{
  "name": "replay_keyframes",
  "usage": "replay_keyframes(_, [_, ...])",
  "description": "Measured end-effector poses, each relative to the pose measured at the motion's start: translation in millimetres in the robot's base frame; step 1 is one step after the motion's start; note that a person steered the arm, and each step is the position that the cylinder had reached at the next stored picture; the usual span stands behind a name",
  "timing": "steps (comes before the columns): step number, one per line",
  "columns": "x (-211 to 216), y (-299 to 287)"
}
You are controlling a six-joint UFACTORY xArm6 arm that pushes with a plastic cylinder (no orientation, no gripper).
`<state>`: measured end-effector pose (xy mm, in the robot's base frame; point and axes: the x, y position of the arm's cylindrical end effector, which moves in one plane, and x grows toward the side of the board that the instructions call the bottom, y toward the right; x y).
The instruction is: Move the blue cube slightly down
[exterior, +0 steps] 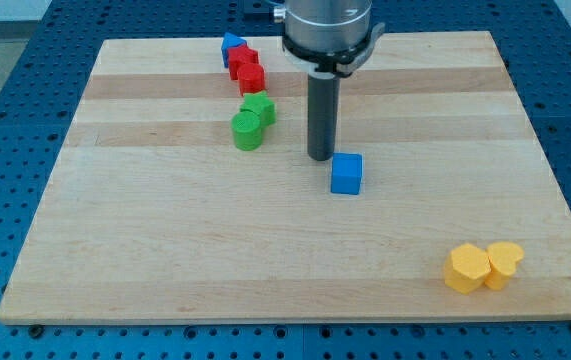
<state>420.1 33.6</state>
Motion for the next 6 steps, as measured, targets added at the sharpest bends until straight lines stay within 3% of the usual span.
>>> replay_keyframes(1, [7.6, 15.9])
replay_keyframes(3, [16.9, -31.3])
replay_keyframes(6, [31.1, 48.2])
